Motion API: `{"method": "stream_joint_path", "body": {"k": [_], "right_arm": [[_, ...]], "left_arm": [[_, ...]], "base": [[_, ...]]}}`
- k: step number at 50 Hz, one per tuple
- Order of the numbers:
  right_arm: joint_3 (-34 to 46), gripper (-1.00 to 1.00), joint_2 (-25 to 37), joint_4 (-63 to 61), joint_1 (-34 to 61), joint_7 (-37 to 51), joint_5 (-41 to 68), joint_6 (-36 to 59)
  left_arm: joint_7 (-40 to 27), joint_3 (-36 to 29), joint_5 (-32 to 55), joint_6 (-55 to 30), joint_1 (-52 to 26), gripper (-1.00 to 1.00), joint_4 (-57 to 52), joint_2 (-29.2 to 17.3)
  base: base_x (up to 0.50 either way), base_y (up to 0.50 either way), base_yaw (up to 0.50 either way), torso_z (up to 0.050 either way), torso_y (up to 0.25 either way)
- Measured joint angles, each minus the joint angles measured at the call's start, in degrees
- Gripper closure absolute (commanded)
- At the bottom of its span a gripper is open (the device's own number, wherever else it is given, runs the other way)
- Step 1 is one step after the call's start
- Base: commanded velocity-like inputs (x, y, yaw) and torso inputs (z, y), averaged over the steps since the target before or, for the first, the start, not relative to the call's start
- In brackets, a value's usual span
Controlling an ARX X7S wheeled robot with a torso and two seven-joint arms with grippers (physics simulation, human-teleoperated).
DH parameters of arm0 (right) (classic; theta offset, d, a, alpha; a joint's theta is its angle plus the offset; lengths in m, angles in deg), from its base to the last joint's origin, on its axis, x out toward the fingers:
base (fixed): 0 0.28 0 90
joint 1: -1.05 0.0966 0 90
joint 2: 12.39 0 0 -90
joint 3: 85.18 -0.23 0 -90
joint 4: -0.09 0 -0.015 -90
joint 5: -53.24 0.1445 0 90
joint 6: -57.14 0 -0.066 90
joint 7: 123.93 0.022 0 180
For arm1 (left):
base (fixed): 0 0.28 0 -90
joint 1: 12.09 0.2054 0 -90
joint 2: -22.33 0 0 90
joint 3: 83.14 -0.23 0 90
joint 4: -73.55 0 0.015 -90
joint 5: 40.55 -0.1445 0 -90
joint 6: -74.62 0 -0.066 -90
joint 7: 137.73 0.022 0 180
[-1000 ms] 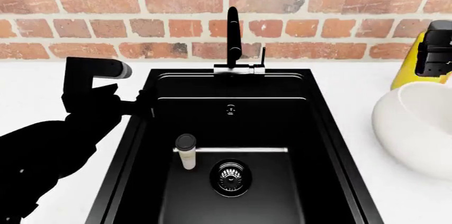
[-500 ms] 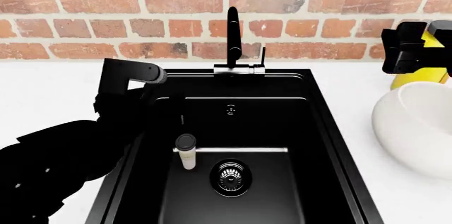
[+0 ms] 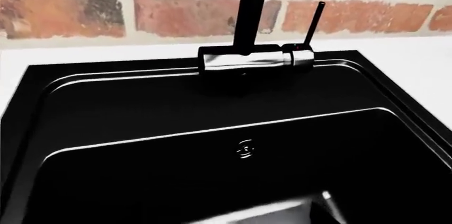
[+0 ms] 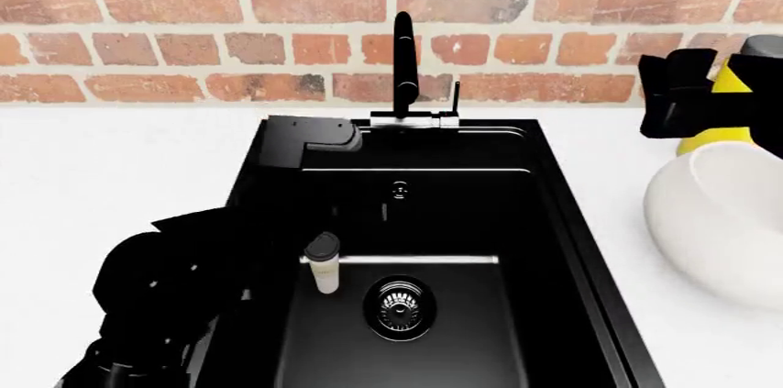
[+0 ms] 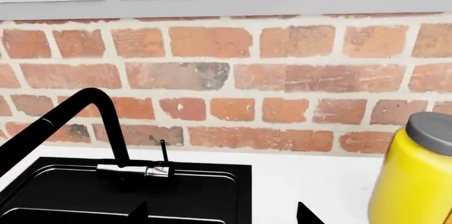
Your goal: Pick the cup and bowl from the sink and place them on the counter for drying.
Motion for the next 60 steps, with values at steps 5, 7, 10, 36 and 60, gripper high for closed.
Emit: {"method": "stream_joint_path", "body": {"k": [5,7,10,36,60], "right_arm": [[0.02,-1.00,-0.08,-0.24,-0.46,-0.30,-0.38,-0.28],[-0.01,-1.00,-0.09,-0.34,-0.71,-0.45,-0.53,-0.42],[-0.11,-1.00,-0.05,-0.51,-1.19,-0.67,-0.74,-0.65],[-0.65,-1.00,0.14,-1.47,-5.62,-2.67,-2.61,-2.49],[-0.83,-1.00,-0.07,-1.76,-8.54,-4.43,-4.02,-4.00]], "left_arm": [[-2.11,-0.48,-1.16,0.99,0.48,-1.00,2.24,2.05],[-3.00,-0.61,-1.65,1.37,0.80,-1.00,3.05,2.77],[-4.24,-0.92,-2.28,1.88,1.31,-1.00,4.05,3.77],[-12.78,-0.92,-6.20,8.22,6.98,-1.00,7.92,7.26],[-10.23,-2.87,-10.91,17.35,6.57,-1.00,20.02,7.95]], "base": [[0.00,0.00,0.00,0.000,0.000],[0.00,0.00,0.00,0.000,0.000],[0.00,0.00,0.00,0.000,0.000],[0.00,0.00,0.00,0.000,0.000],[0.00,0.00,0.00,0.000,0.000]]}}
